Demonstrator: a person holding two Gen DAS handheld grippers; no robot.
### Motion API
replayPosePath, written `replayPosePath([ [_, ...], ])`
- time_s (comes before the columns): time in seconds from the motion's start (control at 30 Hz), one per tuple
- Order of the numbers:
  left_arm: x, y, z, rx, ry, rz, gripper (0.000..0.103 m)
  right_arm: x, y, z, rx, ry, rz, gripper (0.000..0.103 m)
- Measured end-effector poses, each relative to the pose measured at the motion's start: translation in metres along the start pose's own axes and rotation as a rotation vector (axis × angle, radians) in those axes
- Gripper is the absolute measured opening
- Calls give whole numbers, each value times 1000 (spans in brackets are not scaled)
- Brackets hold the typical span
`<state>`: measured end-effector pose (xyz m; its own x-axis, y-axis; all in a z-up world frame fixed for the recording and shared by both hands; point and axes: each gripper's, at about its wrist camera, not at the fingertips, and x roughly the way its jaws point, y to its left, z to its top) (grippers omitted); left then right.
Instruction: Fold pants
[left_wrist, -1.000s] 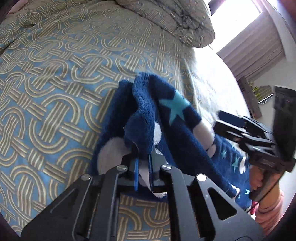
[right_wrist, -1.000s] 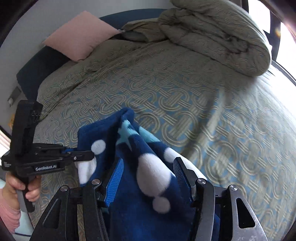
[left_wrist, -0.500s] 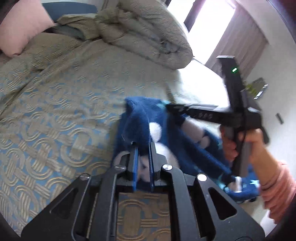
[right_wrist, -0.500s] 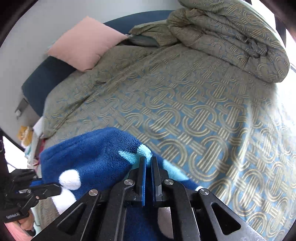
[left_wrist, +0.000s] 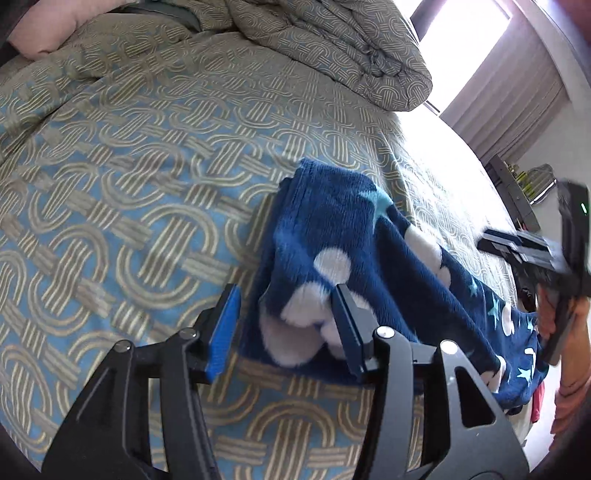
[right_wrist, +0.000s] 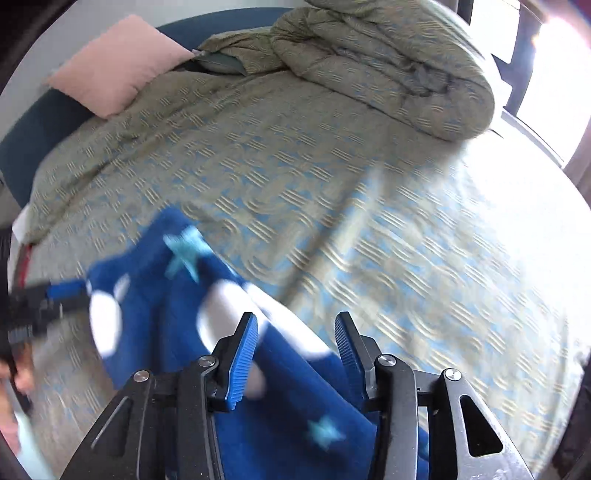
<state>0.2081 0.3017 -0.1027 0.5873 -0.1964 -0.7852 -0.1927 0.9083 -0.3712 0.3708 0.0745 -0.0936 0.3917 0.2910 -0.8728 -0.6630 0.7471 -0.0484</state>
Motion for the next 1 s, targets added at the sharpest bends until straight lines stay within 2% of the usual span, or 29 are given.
replayPosePath([
  [0.03, 4, -1, 1, 10, 10, -22, 37, -7, -8, -10, 12, 6, -7, 44],
  [0.07, 8, -5, 3, 19, 30, -53, 11, -14, -17, -21, 30, 11, -12, 44],
  [0.13, 5, -13, 8, 15, 37, -64, 11, -31, -34, -45, 73, 8, -26, 44],
  [0.17, -9, -20, 10, 39, 3, -69, 11, -37, -38, -53, 88, 5, -36, 44],
  [0.23, -38, -28, 13, 99, -74, -13, 11, -50, -51, -73, 112, -1, -73, 44],
  [0.3, -57, -25, 14, 135, -96, 44, 12, -64, -66, -92, 134, -7, -119, 44],
  [0.43, -39, -8, 2, 155, 4, 146, 16, -81, -105, -128, 240, 5, -171, 44],
  [0.5, -26, -8, -4, 176, 31, 237, 17, -87, -122, -146, 297, 12, -209, 44],
  [0.57, -29, -11, -7, 189, -8, 343, 17, -96, -138, -167, 357, 24, -257, 44],
  [0.63, -42, -23, -3, 184, -59, 335, 18, -111, -149, -190, 398, 22, -295, 44],
  [0.7, -52, -45, 1, 213, -86, 293, 21, -132, -168, -215, 444, 12, -347, 45],
  [0.77, -53, -77, 4, 281, -94, 252, 40, -154, -191, -243, 503, 4, -395, 45],
  [0.83, -45, -110, 5, 352, -86, 225, 53, -179, -219, -273, 585, 1, -456, 45],
  [0.93, -16, -166, 4, 454, -46, 179, 56, -211, -264, -325, 728, -8, -544, 45],
  [1.0, 6, -195, 1, 495, -1, 146, 56, -227, -291, -357, 825, -24, -576, 49],
])
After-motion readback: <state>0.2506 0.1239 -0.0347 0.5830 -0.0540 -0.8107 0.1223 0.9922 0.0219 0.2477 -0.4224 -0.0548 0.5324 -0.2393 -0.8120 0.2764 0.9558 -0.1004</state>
